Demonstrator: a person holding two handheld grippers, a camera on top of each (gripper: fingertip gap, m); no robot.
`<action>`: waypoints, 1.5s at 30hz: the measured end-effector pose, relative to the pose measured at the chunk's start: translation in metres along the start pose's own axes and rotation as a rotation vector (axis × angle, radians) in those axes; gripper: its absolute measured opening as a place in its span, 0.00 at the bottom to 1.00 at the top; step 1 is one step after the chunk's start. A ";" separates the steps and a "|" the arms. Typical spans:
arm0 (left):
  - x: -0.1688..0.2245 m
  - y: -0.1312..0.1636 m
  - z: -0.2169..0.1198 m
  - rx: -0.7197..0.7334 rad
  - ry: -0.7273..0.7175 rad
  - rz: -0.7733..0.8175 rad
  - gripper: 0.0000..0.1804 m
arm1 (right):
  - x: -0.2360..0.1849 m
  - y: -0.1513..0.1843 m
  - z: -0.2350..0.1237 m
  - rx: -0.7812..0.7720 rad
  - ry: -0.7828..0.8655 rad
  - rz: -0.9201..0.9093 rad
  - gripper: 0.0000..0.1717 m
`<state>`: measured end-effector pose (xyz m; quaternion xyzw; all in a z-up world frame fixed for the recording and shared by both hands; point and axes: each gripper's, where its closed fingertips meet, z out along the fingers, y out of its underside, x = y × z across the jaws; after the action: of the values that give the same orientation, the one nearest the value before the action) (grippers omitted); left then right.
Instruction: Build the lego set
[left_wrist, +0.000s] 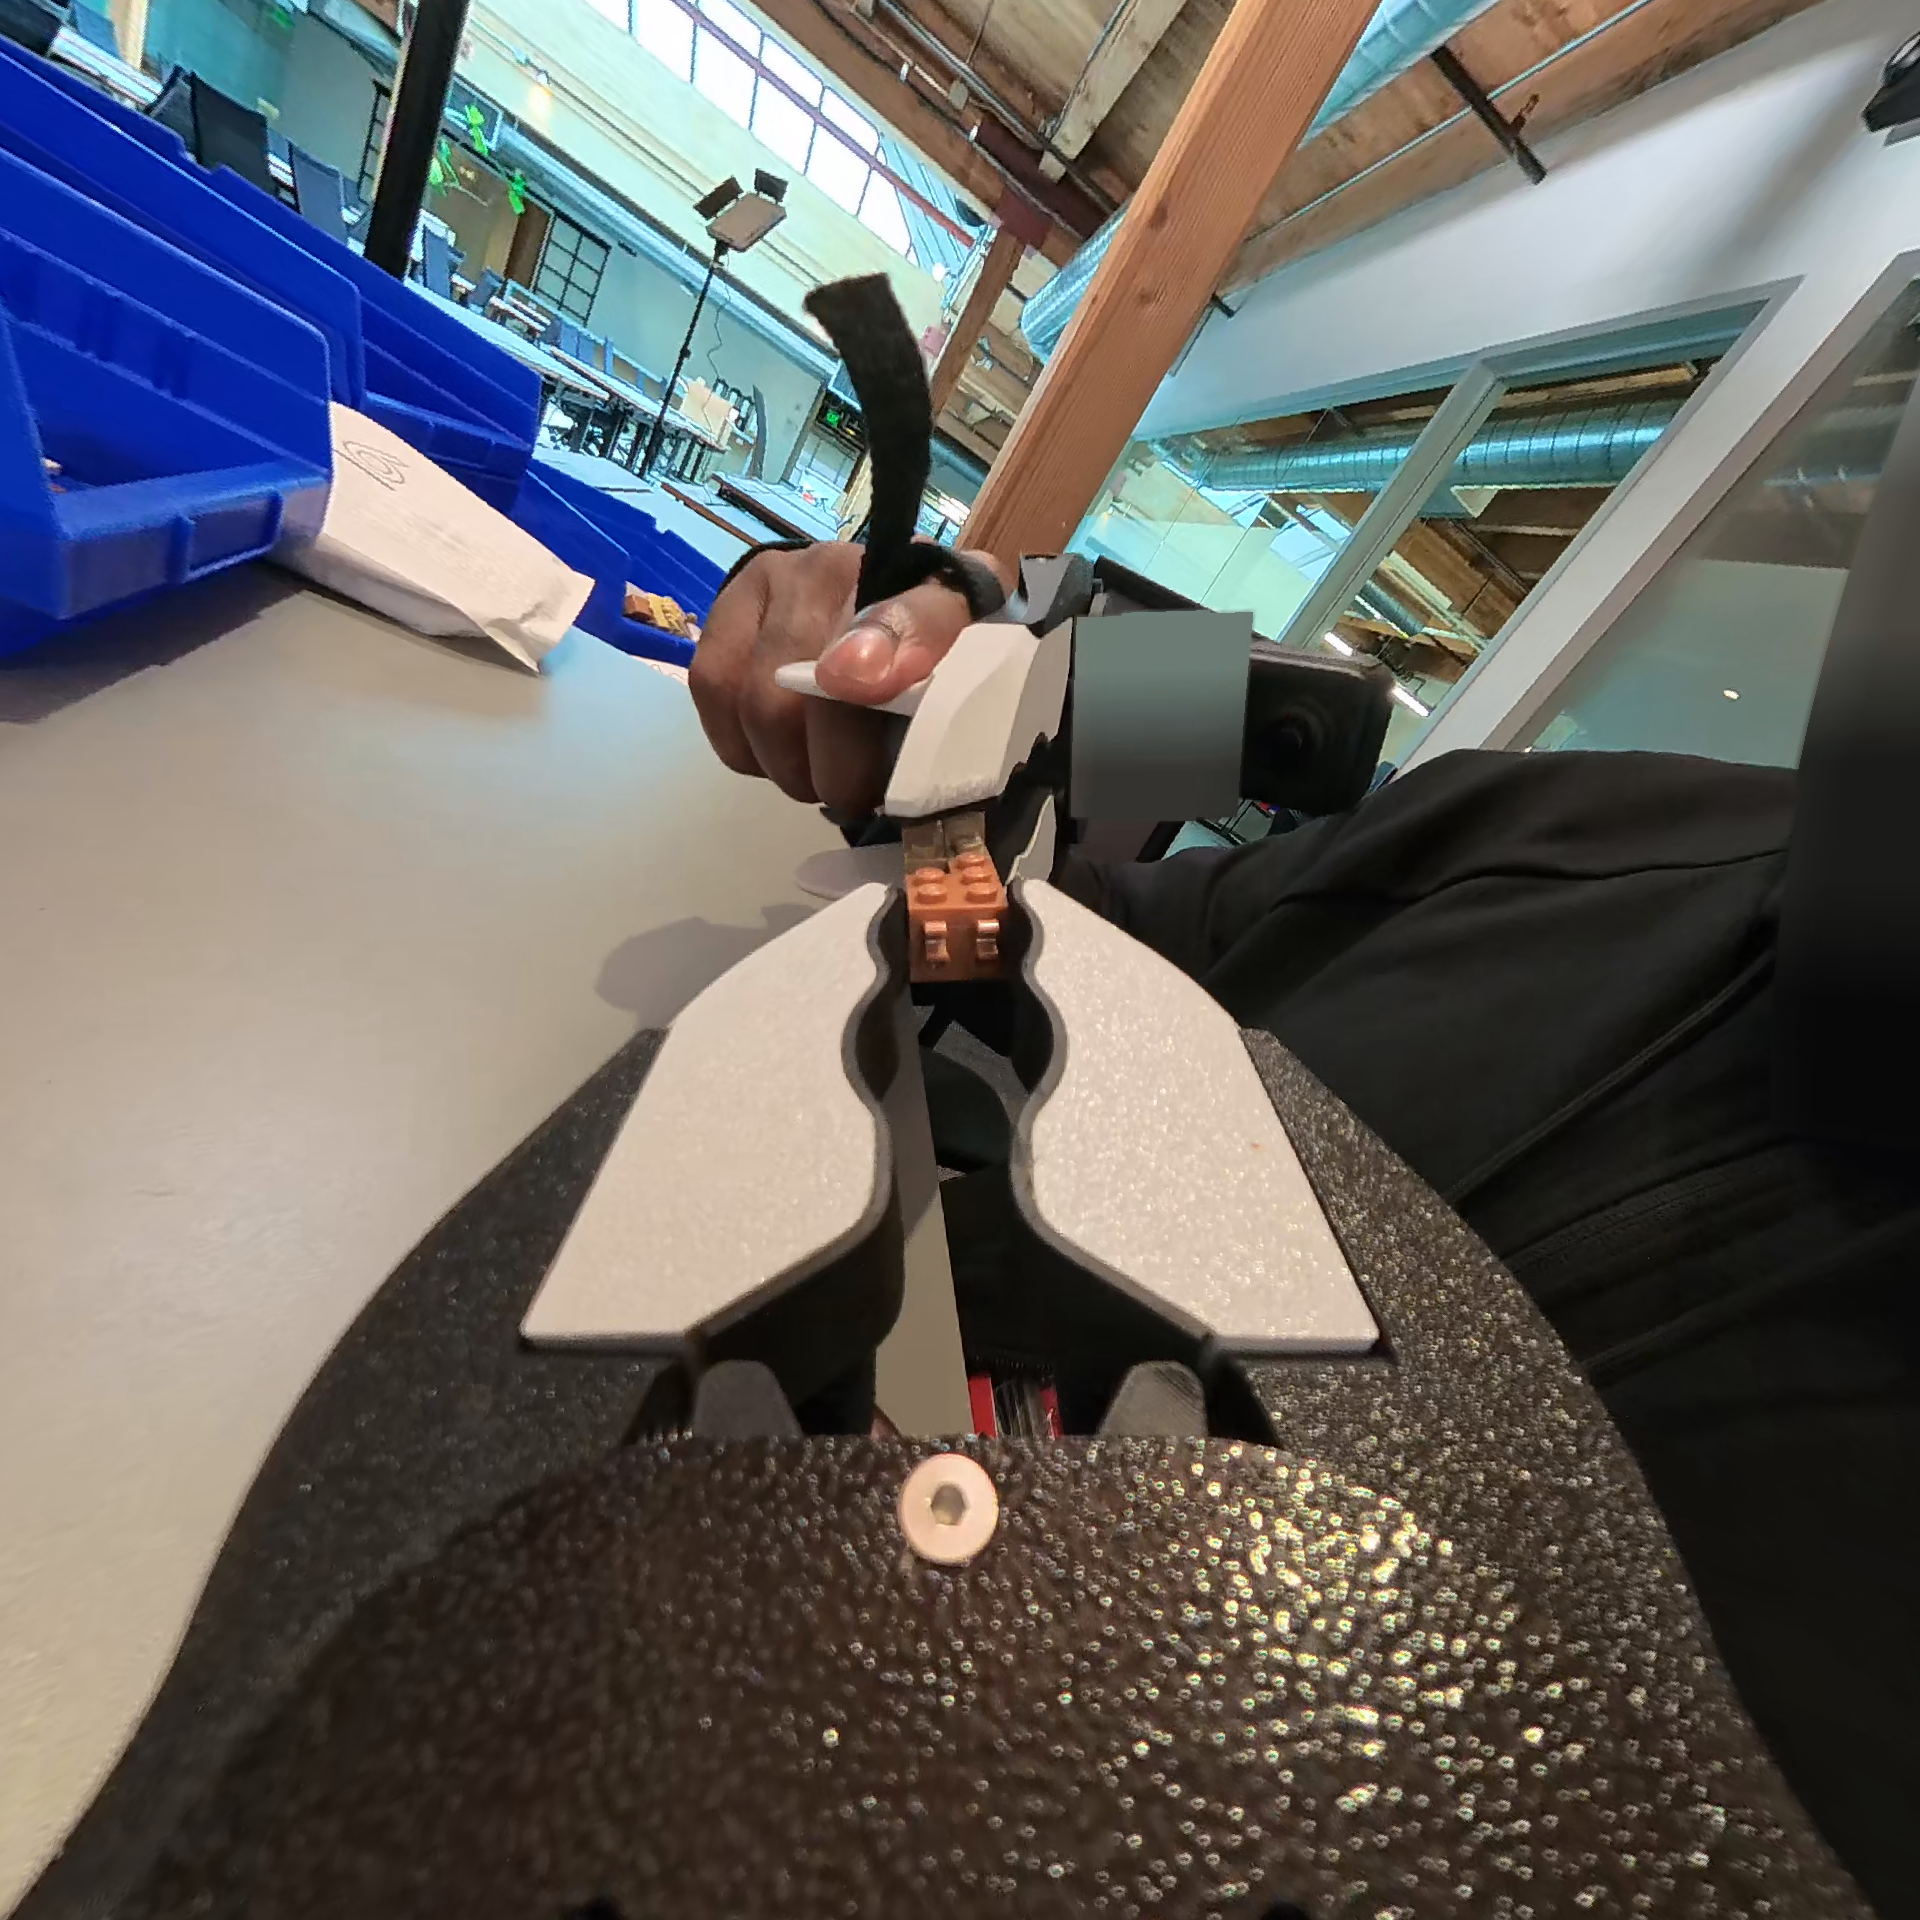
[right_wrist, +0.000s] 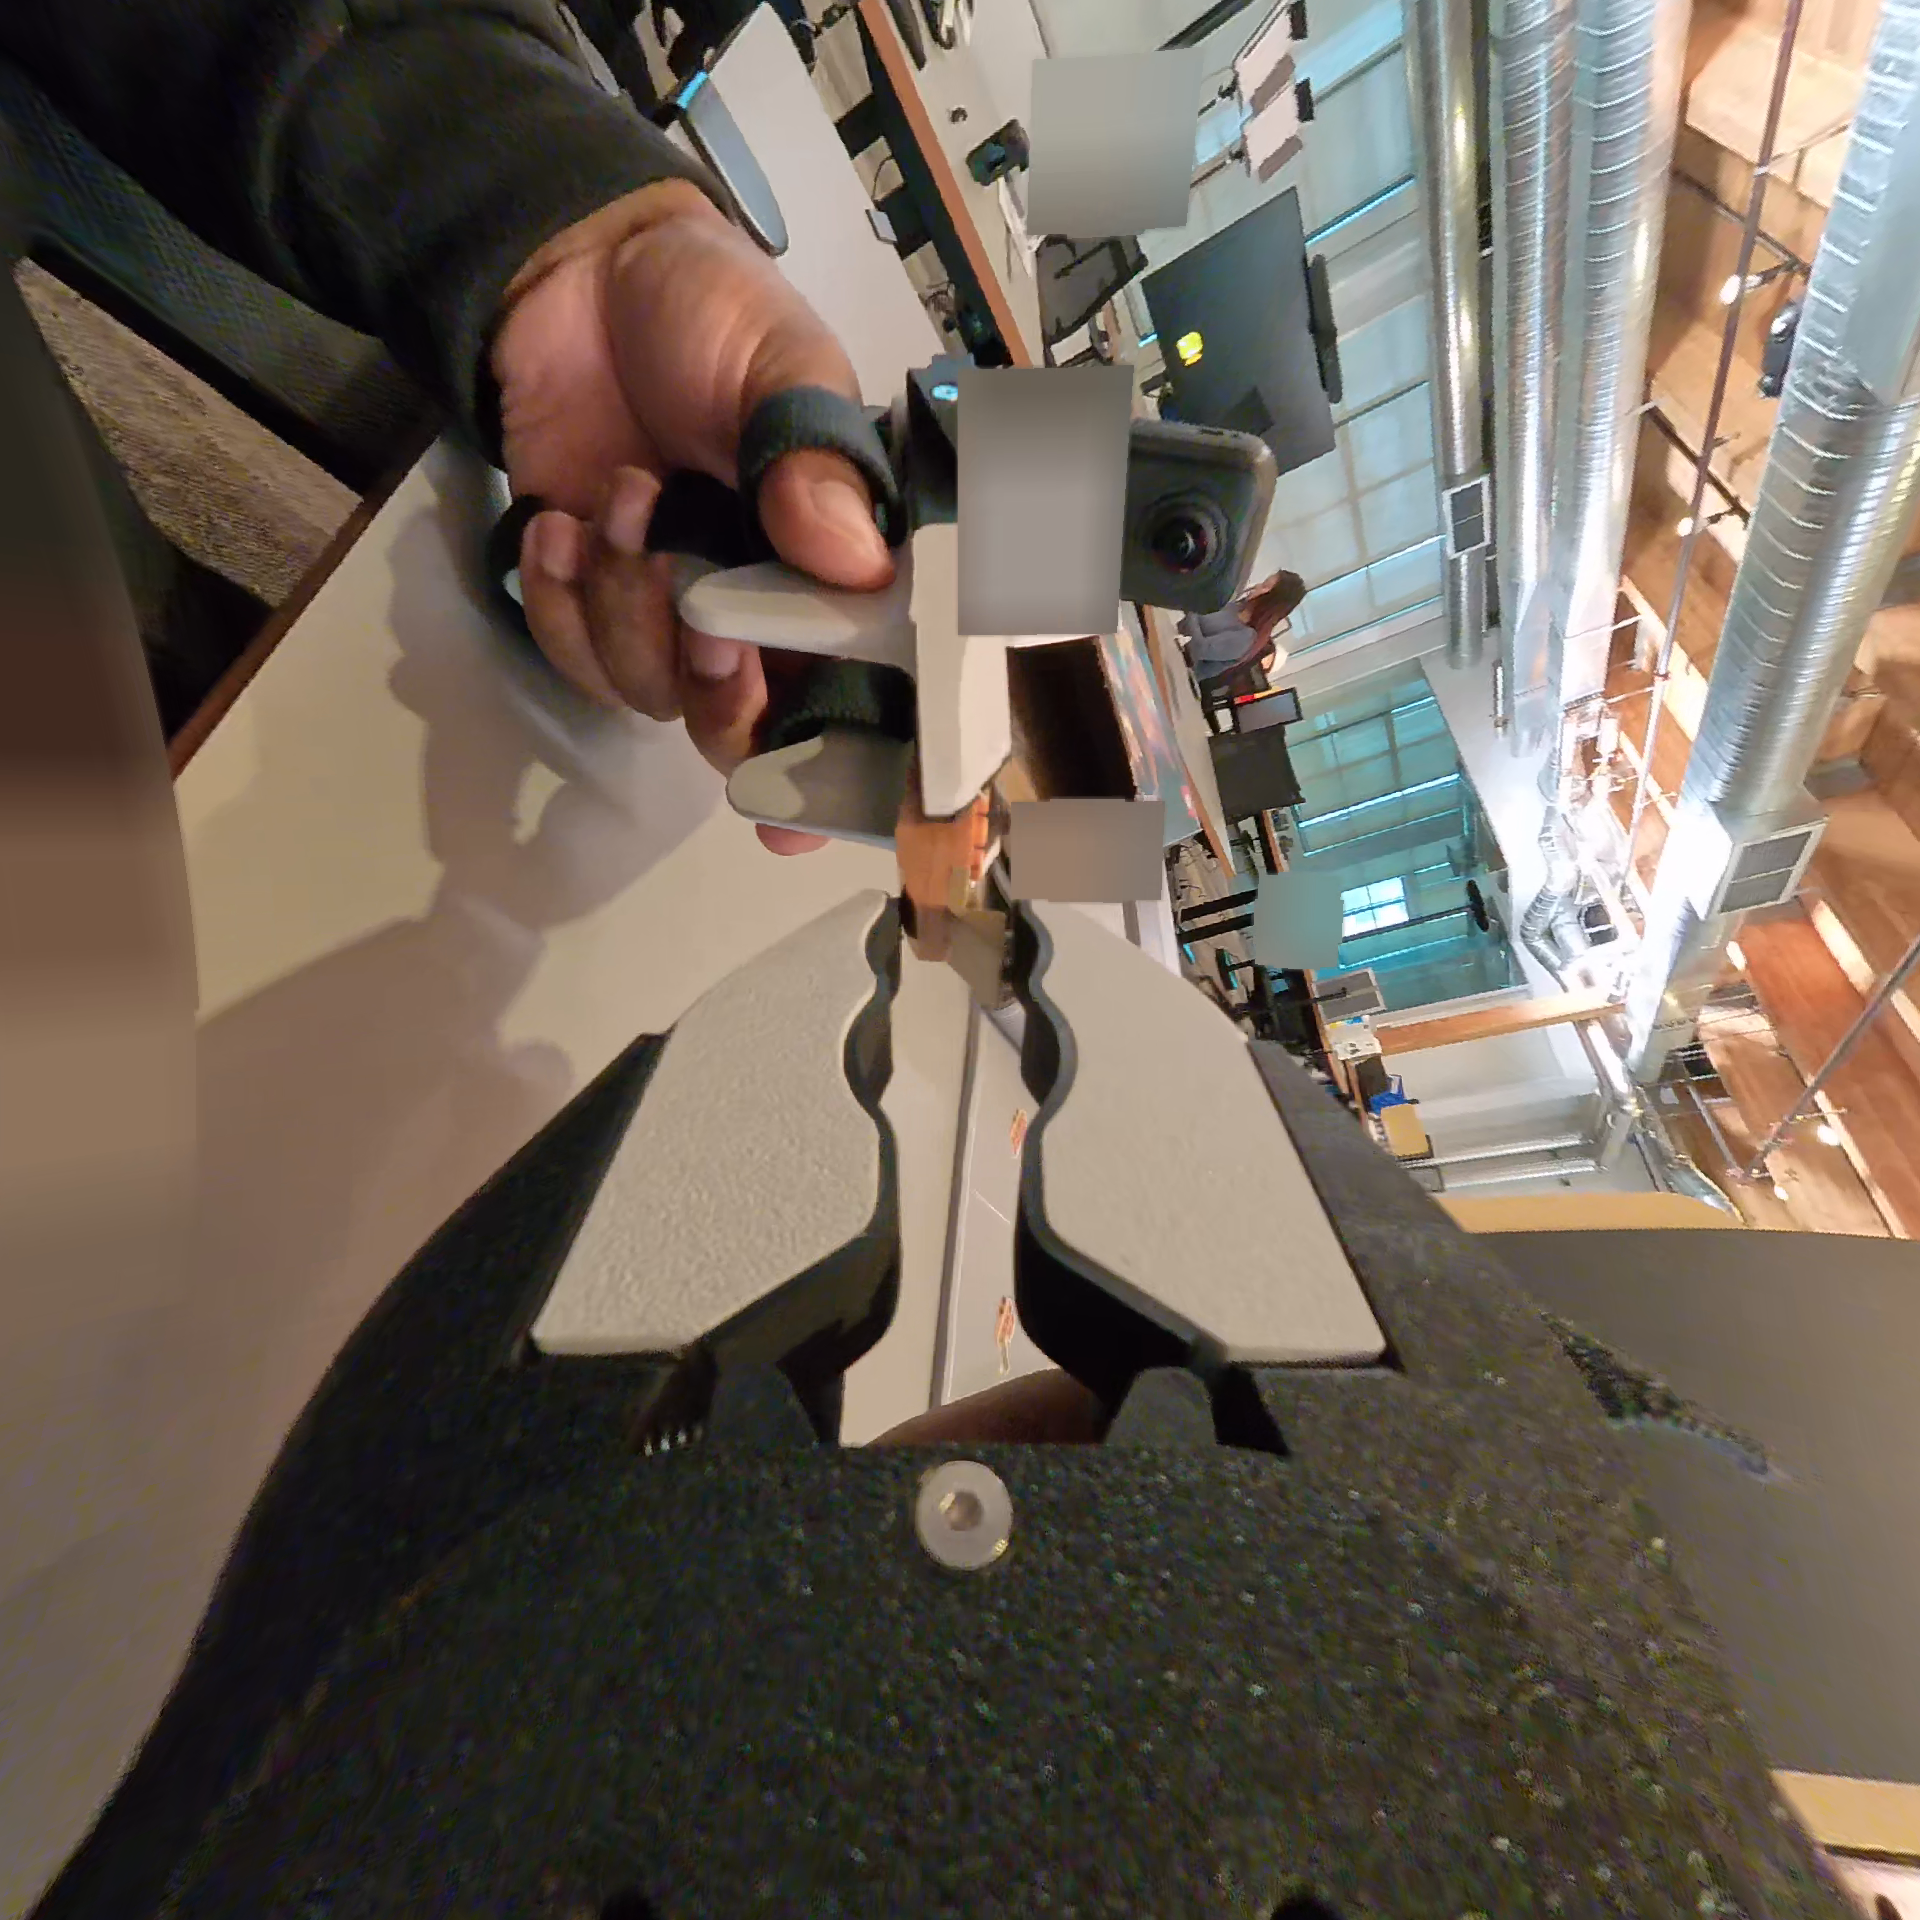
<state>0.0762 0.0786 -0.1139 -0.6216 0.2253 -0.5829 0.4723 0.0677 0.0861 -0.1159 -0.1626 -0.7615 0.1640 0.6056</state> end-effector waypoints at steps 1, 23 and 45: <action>0.000 0.000 0.000 -0.003 0.000 -0.001 0.09 | -0.001 0.000 0.000 -0.001 -0.008 0.001 0.12; -0.066 0.023 -0.030 -0.359 -0.379 0.183 0.10 | -0.020 0.069 0.003 -0.296 -0.018 0.208 0.17; -0.084 0.003 -0.032 -0.459 -0.537 0.492 0.30 | -0.026 0.168 -0.010 -0.797 0.096 0.835 0.10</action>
<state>0.0287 0.1364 -0.1635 -0.7679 0.3598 -0.2053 0.4886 0.0911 0.2247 -0.2111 -0.6721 -0.6076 0.0819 0.4153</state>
